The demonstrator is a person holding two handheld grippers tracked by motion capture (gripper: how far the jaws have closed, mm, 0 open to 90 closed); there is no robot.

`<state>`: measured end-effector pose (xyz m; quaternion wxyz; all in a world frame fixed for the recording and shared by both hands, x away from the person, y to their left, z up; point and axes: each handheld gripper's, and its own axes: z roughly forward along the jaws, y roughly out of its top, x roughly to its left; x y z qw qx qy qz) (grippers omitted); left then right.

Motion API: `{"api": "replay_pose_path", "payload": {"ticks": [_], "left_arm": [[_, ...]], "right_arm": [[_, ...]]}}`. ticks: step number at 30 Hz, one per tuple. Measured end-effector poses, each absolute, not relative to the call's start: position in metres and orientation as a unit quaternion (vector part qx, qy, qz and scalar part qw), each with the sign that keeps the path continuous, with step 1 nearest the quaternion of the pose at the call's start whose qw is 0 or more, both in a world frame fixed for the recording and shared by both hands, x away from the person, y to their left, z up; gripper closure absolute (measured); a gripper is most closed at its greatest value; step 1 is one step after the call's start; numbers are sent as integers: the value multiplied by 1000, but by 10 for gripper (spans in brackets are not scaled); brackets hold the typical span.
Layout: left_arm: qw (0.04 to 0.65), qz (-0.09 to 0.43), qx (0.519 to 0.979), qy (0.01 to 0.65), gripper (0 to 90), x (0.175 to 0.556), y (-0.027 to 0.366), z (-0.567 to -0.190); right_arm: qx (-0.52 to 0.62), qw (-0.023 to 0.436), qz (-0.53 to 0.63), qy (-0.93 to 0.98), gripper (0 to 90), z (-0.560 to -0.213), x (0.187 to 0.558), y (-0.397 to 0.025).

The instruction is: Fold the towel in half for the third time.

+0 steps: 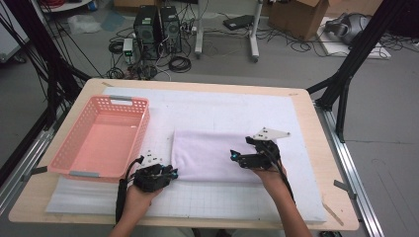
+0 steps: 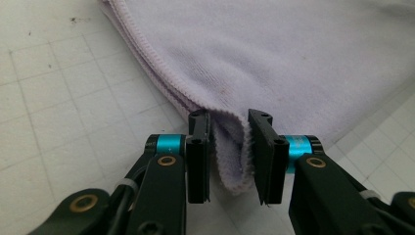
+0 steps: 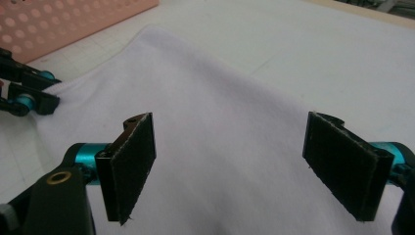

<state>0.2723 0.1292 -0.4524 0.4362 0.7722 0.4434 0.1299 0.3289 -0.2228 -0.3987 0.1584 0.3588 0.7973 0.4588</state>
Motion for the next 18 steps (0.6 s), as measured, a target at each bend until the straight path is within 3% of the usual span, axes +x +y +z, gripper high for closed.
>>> {"api": "replay_pose_path", "payload": {"ticks": [18], "left_arm": [[449,104,758,462,722,276,133,-454]], "right_arm": [[326,119,401,847,192,-382,395,-147]]}}
